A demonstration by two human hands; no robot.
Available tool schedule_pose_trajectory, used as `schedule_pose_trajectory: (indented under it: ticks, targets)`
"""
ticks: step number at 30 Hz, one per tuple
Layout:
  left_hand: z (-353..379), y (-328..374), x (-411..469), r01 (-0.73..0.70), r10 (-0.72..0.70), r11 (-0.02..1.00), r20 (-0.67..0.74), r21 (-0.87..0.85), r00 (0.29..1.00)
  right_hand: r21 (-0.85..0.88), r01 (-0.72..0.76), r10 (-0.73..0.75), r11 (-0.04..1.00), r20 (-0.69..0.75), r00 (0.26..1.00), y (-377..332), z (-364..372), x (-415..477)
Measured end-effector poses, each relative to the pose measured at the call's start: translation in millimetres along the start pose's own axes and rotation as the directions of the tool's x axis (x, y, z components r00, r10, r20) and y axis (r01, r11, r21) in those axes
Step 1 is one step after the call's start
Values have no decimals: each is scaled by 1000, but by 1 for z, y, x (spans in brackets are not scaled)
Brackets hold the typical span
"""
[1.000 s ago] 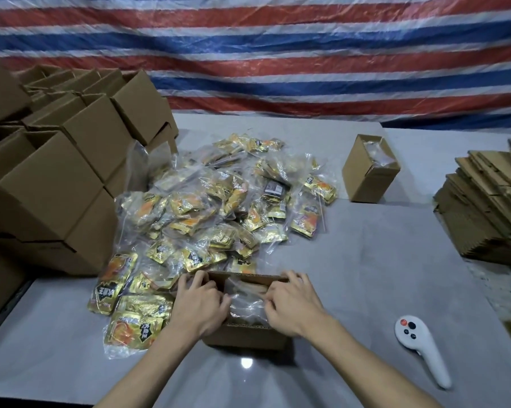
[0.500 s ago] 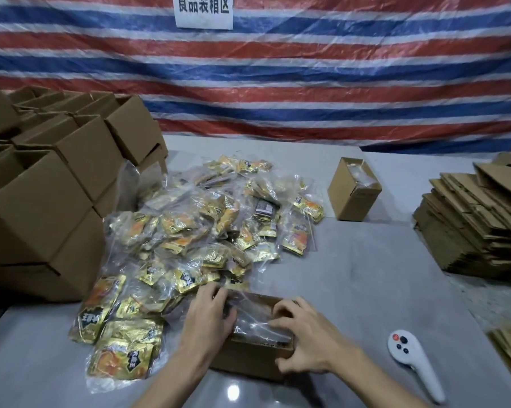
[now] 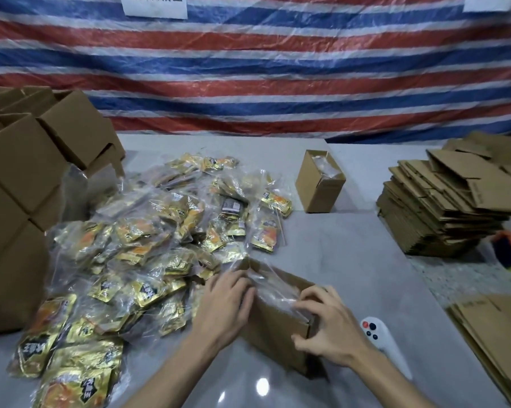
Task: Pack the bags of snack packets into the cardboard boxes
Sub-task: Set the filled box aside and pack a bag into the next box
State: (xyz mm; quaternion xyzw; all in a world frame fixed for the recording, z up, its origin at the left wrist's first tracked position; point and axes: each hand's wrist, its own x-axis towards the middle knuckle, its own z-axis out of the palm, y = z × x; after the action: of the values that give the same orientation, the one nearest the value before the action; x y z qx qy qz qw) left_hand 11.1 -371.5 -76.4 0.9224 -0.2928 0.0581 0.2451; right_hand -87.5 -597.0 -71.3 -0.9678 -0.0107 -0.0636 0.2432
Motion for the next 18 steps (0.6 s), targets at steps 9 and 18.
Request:
schedule_pose_trajectory:
  ticks: [9, 18]
  targets:
    - [60, 52, 103, -22, 61, 990, 288, -137, 956, -52, -549, 513, 834, -292, 807, 70, 1, 80]
    - [65, 44, 173, 31, 10, 976, 188, -214, 982, -72, -754, 688, 653, -360, 630, 140, -20, 179]
